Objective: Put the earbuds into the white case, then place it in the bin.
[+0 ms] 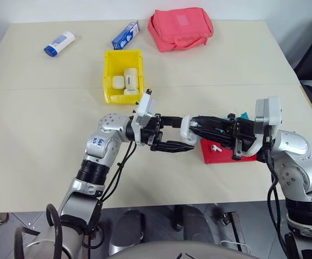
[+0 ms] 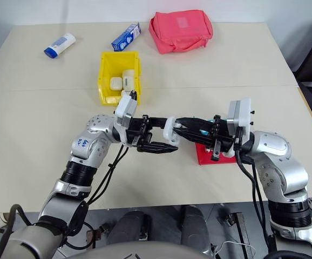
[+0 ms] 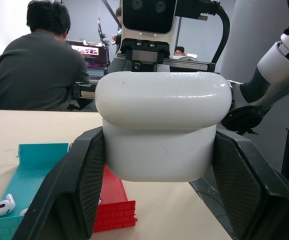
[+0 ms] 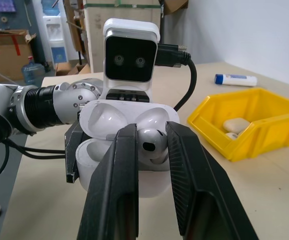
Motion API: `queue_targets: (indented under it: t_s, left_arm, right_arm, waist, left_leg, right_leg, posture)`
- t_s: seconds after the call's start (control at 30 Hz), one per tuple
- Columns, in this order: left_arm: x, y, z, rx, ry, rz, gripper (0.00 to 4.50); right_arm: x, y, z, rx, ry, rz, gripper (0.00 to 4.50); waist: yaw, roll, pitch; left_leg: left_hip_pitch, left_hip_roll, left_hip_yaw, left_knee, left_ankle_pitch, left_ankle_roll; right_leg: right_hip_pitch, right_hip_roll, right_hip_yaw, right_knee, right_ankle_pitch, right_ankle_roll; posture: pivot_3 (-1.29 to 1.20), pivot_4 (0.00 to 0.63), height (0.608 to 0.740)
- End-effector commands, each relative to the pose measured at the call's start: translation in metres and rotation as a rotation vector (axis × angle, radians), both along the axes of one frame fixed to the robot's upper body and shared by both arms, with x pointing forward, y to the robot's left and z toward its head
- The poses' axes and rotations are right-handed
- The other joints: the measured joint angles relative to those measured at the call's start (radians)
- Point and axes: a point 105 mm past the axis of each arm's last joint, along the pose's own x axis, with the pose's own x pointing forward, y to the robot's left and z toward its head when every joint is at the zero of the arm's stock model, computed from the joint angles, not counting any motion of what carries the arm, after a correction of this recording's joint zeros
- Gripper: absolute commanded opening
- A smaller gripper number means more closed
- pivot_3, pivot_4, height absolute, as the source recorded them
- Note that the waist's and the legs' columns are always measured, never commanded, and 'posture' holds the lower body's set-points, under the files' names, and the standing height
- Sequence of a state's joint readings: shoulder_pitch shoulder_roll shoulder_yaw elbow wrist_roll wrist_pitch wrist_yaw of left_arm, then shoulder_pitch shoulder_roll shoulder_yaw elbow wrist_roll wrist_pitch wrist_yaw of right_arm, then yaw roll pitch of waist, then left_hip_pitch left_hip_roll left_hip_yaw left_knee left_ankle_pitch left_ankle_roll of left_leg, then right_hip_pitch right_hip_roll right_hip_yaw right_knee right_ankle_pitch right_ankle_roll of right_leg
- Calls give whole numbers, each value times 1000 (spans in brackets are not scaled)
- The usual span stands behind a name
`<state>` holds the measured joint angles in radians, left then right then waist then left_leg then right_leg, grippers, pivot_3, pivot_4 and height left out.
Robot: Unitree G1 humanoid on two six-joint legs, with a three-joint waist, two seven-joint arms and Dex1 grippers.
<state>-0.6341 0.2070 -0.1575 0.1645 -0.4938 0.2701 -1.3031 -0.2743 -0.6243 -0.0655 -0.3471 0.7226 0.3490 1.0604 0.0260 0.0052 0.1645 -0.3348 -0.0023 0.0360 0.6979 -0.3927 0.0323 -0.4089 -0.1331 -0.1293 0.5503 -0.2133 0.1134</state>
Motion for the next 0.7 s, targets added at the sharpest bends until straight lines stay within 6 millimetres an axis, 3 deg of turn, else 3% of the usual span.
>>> queue_targets:
  t_s: [0.03,0.07,0.3,0.43,0.7]
  left_arm:
    - [-5,2,30,-108,-119,-8,2792]
    - [-5,2,30,-108,-118,-7,2792]
    - [-4,2,27,-91,-103,-13,2792]
    - [-2,3,26,-87,-96,-15,2792]
    - [3,3,24,-86,-81,-2,2792]
  right_arm:
    - [-1,2,-19,-104,65,20,454]
    - [-1,3,-18,-104,60,21,454]
    - [-1,8,3,-88,-11,-2,2657]
    - [-5,6,16,-95,-47,-19,2657]
    - [-17,-9,23,-152,-39,-87,2657]
  waist:
    - [0,0,0]
    - [0,0,0]
    - [1,0,0]
    - [1,0,0]
    - [3,0,0]
  left_leg:
    - [0,0,0,0,0,0]
    - [0,0,0,0,0,0]
    - [0,0,0,0,0,0]
    - [0,0,0,0,0,0]
    - [0,0,-1,0,0,0]
  right_leg:
    - [0,0,0,0,0,0]
    - [0,0,0,0,0,0]
    - [0,-1,0,0,0,0]
    - [0,-1,0,0,0,0]
    - [0,-1,-1,-1,0,0]
  posture:
    - [0,150,740]
    - [0,150,740]
    - [0,150,740]
    - [0,150,740]
    - [0,150,740]
